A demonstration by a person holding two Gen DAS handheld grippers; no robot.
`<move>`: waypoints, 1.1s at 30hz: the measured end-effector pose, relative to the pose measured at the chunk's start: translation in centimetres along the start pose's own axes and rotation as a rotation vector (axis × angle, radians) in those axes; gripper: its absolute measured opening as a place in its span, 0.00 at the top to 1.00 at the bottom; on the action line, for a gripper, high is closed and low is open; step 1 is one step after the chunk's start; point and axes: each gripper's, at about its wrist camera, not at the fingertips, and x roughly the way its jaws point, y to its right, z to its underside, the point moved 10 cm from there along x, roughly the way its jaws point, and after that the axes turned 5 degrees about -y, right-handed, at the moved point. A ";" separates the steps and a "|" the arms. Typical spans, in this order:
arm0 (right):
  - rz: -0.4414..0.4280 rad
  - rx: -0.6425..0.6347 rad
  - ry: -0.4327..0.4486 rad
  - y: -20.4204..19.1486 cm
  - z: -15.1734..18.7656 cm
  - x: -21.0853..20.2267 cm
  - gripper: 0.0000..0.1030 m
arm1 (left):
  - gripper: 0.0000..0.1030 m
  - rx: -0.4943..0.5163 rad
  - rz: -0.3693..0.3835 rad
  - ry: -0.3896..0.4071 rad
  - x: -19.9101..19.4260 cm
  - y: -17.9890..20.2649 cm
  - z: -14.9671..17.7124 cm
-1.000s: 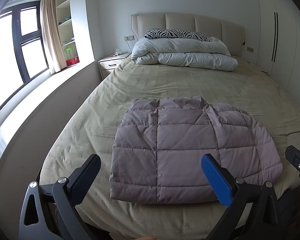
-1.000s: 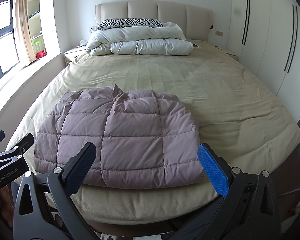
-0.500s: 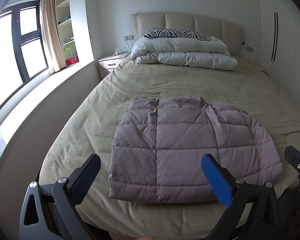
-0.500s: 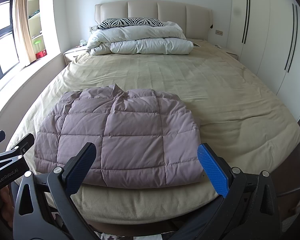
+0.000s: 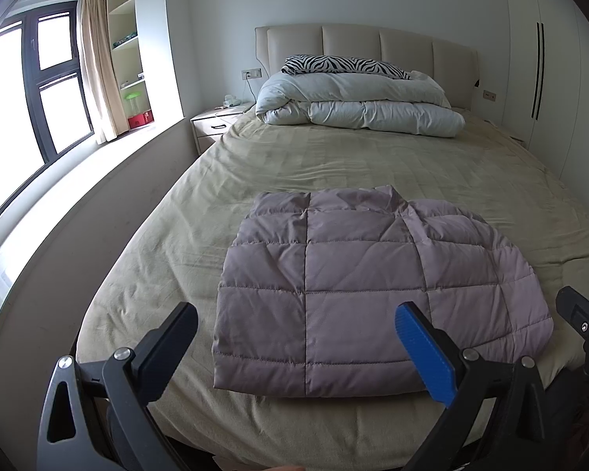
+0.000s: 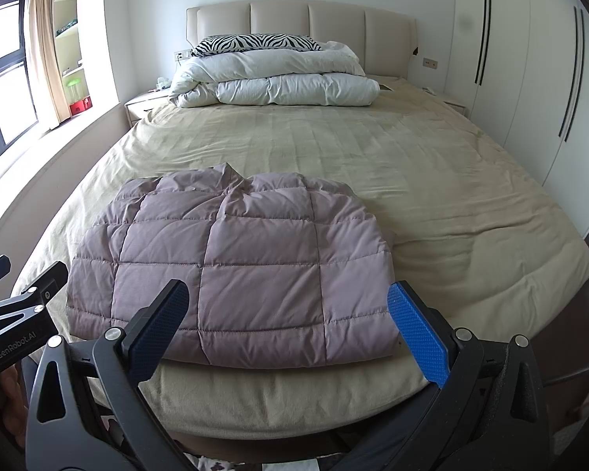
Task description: Fold large clothes
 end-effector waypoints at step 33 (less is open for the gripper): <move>-0.003 0.000 -0.002 0.1 -0.1 -0.2 0.00 | 0.00 0.000 0.006 -0.005 0.0 0.3 0.4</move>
